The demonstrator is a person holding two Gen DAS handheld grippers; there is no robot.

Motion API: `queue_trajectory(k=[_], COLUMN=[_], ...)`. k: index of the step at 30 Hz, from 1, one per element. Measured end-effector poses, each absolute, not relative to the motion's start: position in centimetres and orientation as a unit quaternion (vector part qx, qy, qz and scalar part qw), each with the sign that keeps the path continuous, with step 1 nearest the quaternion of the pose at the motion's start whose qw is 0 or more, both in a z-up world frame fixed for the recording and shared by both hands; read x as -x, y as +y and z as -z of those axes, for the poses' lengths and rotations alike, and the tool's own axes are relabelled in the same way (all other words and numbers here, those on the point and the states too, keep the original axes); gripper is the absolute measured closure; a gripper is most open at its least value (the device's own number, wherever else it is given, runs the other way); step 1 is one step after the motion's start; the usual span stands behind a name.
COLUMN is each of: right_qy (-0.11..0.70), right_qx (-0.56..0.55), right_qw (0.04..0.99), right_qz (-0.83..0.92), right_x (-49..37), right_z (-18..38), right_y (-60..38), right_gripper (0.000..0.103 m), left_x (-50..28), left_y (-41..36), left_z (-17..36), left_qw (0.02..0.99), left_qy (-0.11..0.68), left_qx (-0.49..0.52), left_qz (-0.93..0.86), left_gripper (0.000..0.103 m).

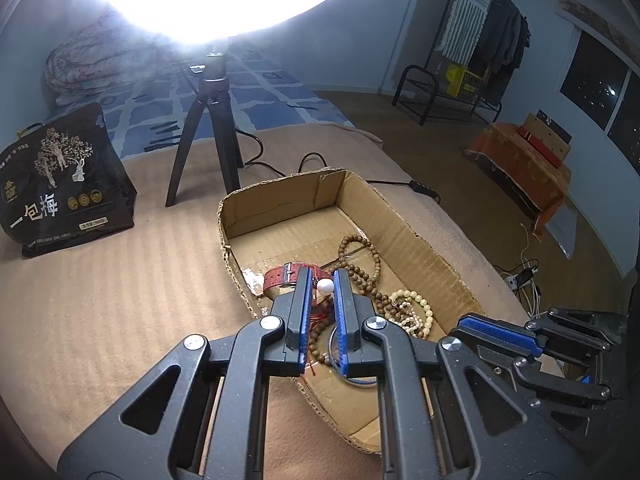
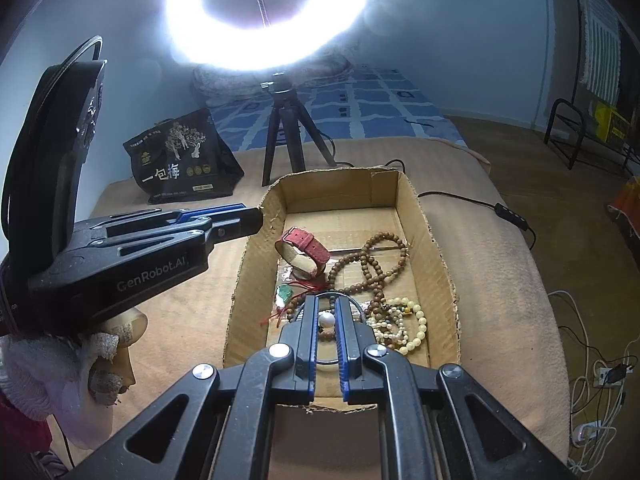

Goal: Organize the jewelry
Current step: 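Open the left tool releasing its earring while the right tool releases its earring into the box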

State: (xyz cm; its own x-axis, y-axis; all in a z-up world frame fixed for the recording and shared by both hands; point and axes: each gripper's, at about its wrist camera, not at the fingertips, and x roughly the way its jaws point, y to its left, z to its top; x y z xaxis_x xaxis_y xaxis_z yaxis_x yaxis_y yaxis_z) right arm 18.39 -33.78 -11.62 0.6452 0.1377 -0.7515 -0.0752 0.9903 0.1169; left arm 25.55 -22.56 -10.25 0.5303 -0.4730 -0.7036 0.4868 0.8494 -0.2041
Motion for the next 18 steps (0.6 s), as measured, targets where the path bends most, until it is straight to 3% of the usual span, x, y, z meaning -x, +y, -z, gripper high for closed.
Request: queue_trajectory(k=[8,11,15,16,17,18], right_qy=[0.425,0.425,0.424,0.425,0.427,0.428], right_qx=[-0.038,-0.037,-0.035,-0.034,-0.032,-0.031], right_qw=[0.903,0.903,0.904,0.903,0.903,0.902], right_qz=[-0.054,-0.051,-0.048,-0.047,-0.046,-0.044], right_x=[-18.53,-18.54,-18.54,-18.56,-18.52,-18.52], right_z=[12.1,12.16,12.17,12.2,12.27,12.34], right_y=[-34.08,-34.1,-34.04,-34.01,-33.98,-33.96], right_gripper=[0.096,0.081,0.075,0.075,0.074,0.071], left_x=[-25.54,-25.52,-25.56,-25.58,-25.59,-25.5], left_y=[-23.07,-23.09,-22.96,-22.92,-22.82,-22.71], left_z=[10.35,10.28,10.32,10.34,10.33,10.28], left_qw=[0.875,0.876,0.877,0.877,0.878,0.88], left_qy=[0.399,0.398,0.399,0.399,0.398,0.395], left_qx=[-0.014,-0.017,-0.017,-0.017,-0.016,-0.015], left_qz=[0.275,0.272,0.268,0.267,0.265,0.263], left_gripper=[0.094,0.094,0.093,0.085,0.068,0.062])
